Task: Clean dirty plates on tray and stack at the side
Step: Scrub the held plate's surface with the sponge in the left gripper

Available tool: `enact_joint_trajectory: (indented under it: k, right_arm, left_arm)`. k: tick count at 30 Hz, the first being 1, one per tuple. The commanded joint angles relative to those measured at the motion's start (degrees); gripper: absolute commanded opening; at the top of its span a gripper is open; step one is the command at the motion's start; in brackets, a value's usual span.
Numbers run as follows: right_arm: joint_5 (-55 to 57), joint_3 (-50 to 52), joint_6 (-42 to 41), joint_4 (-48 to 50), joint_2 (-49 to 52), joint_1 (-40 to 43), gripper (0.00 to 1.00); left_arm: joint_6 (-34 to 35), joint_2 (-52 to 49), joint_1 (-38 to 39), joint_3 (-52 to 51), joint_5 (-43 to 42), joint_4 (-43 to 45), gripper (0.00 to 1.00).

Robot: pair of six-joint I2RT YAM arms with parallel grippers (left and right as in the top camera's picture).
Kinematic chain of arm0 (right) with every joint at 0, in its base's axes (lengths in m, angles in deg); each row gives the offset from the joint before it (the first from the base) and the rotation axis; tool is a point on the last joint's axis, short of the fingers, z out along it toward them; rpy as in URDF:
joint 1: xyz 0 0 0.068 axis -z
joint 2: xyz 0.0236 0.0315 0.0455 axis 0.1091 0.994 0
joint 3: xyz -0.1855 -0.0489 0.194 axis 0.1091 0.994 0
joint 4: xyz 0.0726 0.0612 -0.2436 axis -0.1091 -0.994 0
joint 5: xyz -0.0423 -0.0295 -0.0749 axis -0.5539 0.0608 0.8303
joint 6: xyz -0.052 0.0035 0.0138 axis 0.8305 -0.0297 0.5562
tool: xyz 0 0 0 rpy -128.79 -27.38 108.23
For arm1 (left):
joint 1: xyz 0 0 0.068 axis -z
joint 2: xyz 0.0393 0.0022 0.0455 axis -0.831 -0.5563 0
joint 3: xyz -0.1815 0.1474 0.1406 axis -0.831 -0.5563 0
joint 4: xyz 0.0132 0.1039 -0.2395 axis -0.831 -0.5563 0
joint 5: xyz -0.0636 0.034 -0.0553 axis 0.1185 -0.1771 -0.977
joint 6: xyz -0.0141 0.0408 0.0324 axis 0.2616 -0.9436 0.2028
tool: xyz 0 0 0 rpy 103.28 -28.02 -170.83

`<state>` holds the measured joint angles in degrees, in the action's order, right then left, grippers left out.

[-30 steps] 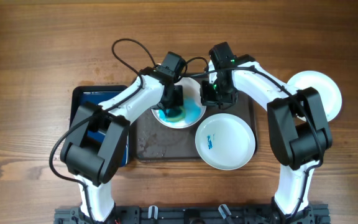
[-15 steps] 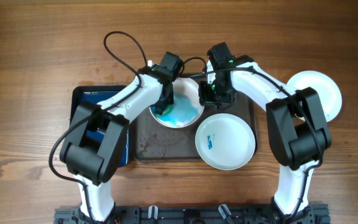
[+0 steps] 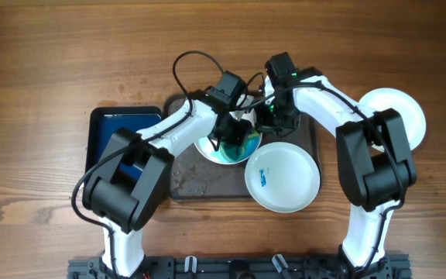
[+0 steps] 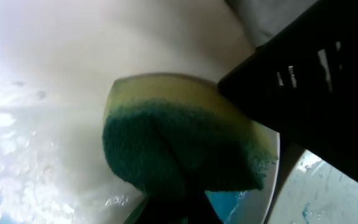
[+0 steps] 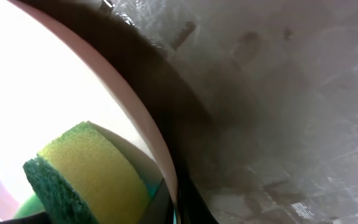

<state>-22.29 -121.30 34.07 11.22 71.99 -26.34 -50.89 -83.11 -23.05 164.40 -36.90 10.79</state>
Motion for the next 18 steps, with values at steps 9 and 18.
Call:
enact_joint_trajectory:
  k: [9, 18]
  right_arm:
    - [5.95, 1.77, 0.31, 0.87, 3.08, -1.03, 0.05]
    - [6.01, 1.77, 0.37, 0.66, 3.08, -1.03, 0.05]
  left_arm:
    - [9.57, -2.25, -2.84, -1.57, 11.47, 2.62, 0.04]
    - [19.76, -2.25, -9.62, -1.57, 31.69, 3.48, 0.04]
